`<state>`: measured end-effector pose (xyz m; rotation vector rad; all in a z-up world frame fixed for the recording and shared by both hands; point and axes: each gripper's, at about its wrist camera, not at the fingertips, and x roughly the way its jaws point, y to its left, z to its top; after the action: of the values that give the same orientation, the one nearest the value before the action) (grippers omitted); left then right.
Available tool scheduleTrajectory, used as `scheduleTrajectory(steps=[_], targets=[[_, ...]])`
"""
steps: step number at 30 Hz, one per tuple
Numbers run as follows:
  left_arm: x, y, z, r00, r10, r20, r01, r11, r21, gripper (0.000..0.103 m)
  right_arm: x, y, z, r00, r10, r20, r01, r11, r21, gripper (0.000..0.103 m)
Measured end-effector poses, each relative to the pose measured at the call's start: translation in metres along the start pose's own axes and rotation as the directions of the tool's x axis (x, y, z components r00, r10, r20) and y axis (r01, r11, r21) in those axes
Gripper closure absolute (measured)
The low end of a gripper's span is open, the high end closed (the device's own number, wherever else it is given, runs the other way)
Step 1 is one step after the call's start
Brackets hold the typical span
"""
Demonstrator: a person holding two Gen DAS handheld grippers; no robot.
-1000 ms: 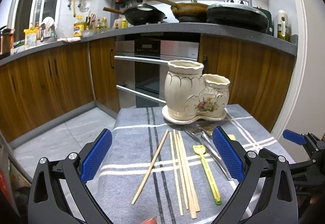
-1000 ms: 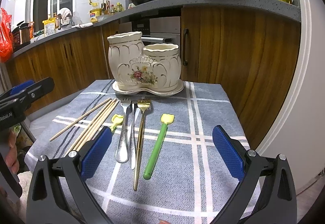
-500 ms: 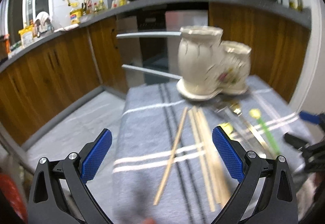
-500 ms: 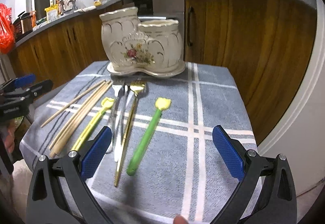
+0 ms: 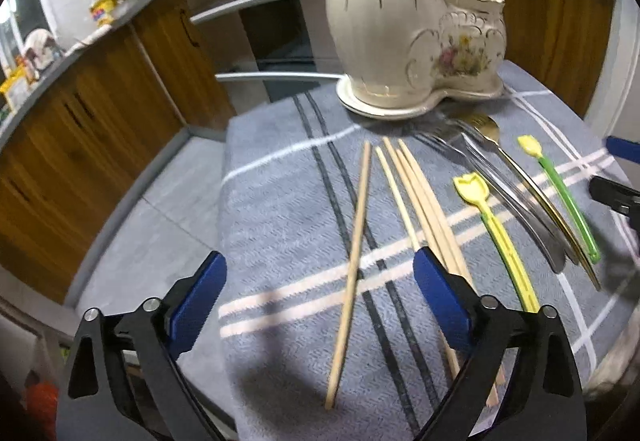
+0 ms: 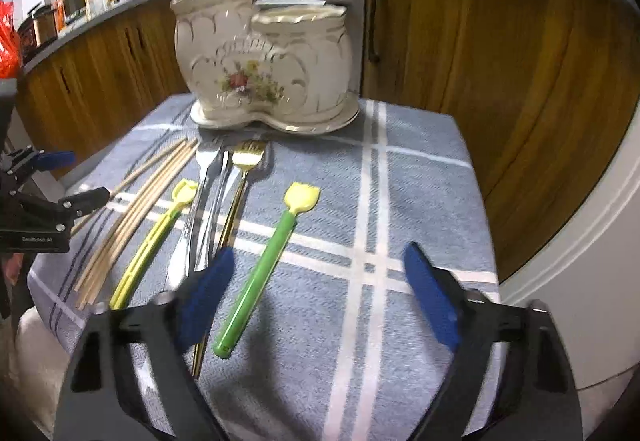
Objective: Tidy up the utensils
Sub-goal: 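Grasp a wooden chopstick with the left tool while the right tool grasps the green spoon, then lift chopstick and green spoon, drop them into the ceramic holder's two cups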
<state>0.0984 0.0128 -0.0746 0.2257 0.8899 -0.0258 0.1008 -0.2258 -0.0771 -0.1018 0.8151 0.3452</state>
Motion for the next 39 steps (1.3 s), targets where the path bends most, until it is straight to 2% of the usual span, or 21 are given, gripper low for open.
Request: scheduleTrajectory(steps=[2,4,5,12,14,17,20,23,28,30,33,36,39], targets=[[0.001,-0.001,0.0,0.999,-0.042,-0.023,0.043,0.999,0.01,0.029,0.005,0.005,0.001,1.0,0.015,-0.022,-0.015,1.0,-0.003,0.04],[0.002,-0.003,0.0,0.996,-0.068,-0.051,0.069,0.997,0.029,0.043,0.01,0.008,0.002,0.998,0.039,-0.042,-0.039,0.999,0.002,0.047],[0.003,-0.005,0.0,0.996,-0.07,-0.06,0.072,0.997,0.039,0.045,0.011,0.01,0.002,0.997,0.051,-0.053,-0.051,0.999,0.002,0.05],[0.009,-0.002,0.0,0.989,-0.094,-0.115,0.099,0.994,0.043,0.079,0.018,0.023,0.003,0.993,0.066,-0.096,-0.068,0.997,-0.025,0.052],[0.01,-0.003,0.0,0.988,-0.101,-0.119,0.107,0.993,0.045,0.083,0.022,0.022,0.003,0.993,0.059,-0.106,-0.061,0.998,-0.015,0.067],[0.013,-0.005,0.0,0.985,-0.105,-0.14,0.114,0.992,0.053,0.087,0.026,0.019,0.004,0.992,0.05,-0.112,-0.051,0.999,-0.004,0.076],[0.015,-0.004,-0.001,0.983,-0.115,-0.142,0.124,0.991,0.052,0.089,0.028,0.019,0.006,0.99,0.07,-0.125,-0.071,0.998,0.001,0.079],[0.015,-0.004,0.0,0.981,-0.12,-0.15,0.129,0.99,0.051,0.089,0.03,0.026,0.006,0.991,0.034,-0.13,-0.041,0.998,-0.053,0.082],[0.019,-0.004,0.003,0.983,-0.12,-0.143,0.126,0.991,0.034,0.089,0.032,0.018,0.01,0.99,0.049,-0.135,-0.052,0.999,-0.014,0.092],[0.018,-0.008,0.001,0.986,-0.112,-0.123,0.119,0.992,0.044,0.097,0.031,0.015,0.008,0.99,0.06,-0.126,-0.06,0.998,-0.002,0.093],[0.017,-0.015,-0.002,0.992,-0.082,-0.094,0.088,0.994,0.059,0.098,0.029,0.013,0.006,0.991,0.064,-0.113,-0.065,0.998,0.003,0.094],[0.013,-0.011,-0.001,0.987,-0.136,-0.089,0.139,0.99,0.026,0.098,0.021,0.012,0.005,0.994,0.068,-0.088,-0.069,0.998,0.0,0.094],[0.002,-0.012,0.002,0.985,-0.16,-0.059,0.162,0.986,0.034,0.098,0.011,0.008,0.006,0.996,0.076,-0.054,-0.075,0.997,0.006,0.094]])
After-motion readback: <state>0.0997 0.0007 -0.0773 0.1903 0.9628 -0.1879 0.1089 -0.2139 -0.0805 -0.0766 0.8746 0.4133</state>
